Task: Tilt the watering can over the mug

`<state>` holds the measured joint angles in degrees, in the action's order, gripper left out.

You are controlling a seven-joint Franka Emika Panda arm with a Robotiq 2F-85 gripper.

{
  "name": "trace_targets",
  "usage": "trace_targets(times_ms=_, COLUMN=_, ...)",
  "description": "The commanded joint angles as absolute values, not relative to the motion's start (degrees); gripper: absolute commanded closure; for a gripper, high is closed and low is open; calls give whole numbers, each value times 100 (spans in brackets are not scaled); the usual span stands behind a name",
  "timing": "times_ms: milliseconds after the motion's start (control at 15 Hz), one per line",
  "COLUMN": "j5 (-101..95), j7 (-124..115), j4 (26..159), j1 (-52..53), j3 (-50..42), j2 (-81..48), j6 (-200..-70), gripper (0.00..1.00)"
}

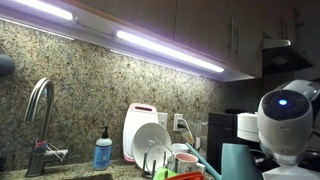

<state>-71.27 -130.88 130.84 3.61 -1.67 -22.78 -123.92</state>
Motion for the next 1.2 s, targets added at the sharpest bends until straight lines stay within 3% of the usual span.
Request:
trace_targets(times_ms=0, j5=-7130, j7=-13086, j4=13073, j1=277, j3=-91, j2=-2274, j6=-12364, gripper=98)
trace_targets(times_ms=400, j5=-7138, j7=-13142, j4=13010, j1=269, j3=-101, j2=-2302, j6=-12288, gripper=98)
trace_targets(times_ms=467, j5=-7144, j7=-13123, j4=13006, j1=267, j3=-101, j2=-2305, j6=-12291, gripper=68)
trace_targets(times_ms=667, j5=-7085, j7=-13008, j4=12997, j1=258, j3=-85, j2=-2329, j6=-12274, gripper=54)
trace_targets(times_ms=1133, j5=-6930, j7=-12664, j4=13034, j1=164, j3=-67, j2=-2277, j6=-12438, gripper=2)
